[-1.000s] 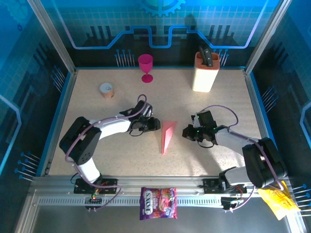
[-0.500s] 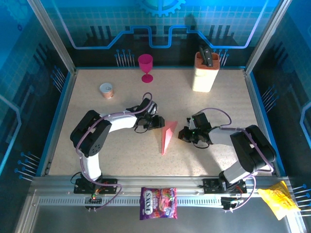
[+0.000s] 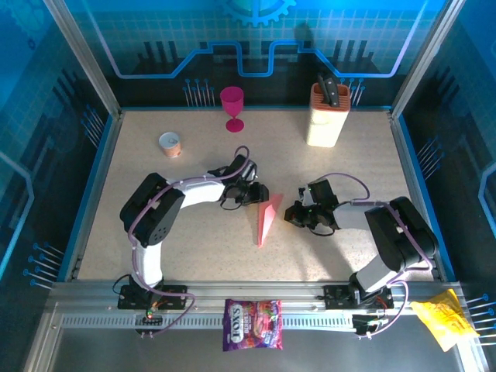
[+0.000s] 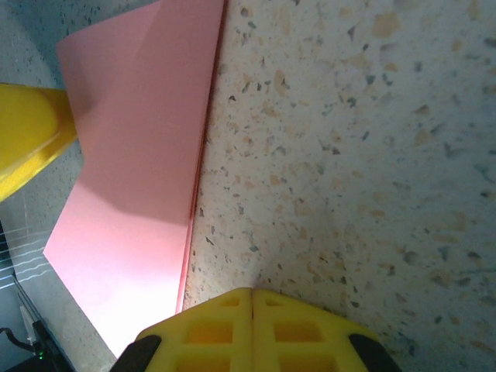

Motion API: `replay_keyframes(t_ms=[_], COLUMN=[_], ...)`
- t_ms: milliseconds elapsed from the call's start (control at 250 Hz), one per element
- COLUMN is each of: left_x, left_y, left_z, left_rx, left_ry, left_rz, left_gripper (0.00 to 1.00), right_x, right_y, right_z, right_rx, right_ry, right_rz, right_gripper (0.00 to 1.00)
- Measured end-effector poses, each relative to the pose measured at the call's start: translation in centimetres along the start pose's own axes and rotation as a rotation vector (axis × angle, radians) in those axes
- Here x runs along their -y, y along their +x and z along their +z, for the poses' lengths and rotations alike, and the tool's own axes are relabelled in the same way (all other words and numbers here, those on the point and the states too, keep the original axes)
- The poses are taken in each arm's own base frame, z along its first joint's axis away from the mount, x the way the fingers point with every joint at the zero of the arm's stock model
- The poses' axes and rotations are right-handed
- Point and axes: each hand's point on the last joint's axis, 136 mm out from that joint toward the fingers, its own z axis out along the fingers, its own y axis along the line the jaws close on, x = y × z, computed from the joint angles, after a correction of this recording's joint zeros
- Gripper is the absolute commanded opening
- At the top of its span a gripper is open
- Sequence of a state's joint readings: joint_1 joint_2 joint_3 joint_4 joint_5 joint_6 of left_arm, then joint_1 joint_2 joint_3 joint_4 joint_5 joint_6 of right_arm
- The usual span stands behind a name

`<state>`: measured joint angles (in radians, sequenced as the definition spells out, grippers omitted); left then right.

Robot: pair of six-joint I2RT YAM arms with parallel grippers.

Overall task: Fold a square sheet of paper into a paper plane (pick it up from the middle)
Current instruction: Turn over a paper plane at the center of the table.

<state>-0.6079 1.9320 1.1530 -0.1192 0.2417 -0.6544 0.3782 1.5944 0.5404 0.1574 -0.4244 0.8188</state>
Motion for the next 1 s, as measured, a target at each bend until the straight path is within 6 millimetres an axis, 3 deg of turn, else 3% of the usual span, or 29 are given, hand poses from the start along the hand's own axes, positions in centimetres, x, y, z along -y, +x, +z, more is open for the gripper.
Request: replay_keyframes(t_ms=[371, 627, 887, 943, 1003], left_x=[1.5, 2.9, 3.4, 3.1, 2.7], left_y=[1.1, 4.2, 5.7, 5.8, 5.7], left_z=[0.5, 1.5, 2.1, 2.1, 2.0], left_rx=[-0.013, -0.056, -0.058, -0.052, -0.040], left_ry=[0.048, 0.065, 0.067, 0.058, 0.046], left_rz=[0.011, 0.040, 0.023, 0.018, 0.011], left_gripper=[0.30, 0.29, 0.13, 0.13, 0.20], right_x=[0.0, -0.3, -0.7, -0.8, -0.9], right_y=[0.0, 0.0, -0.2, -0.2, -0.3], right_z=[0.2, 0.5, 0.8, 0.8, 0.7], right_rx=[-0.010, -0.023, -0.024, -0.023, -0.020], right_ry=[-0.017, -0.048, -0.081, -0.083, -0.085], right_rz=[0.013, 0.033, 0.034, 0.032, 0.029], right_gripper=[0.00, 0.00, 0.00, 0.00, 0.00])
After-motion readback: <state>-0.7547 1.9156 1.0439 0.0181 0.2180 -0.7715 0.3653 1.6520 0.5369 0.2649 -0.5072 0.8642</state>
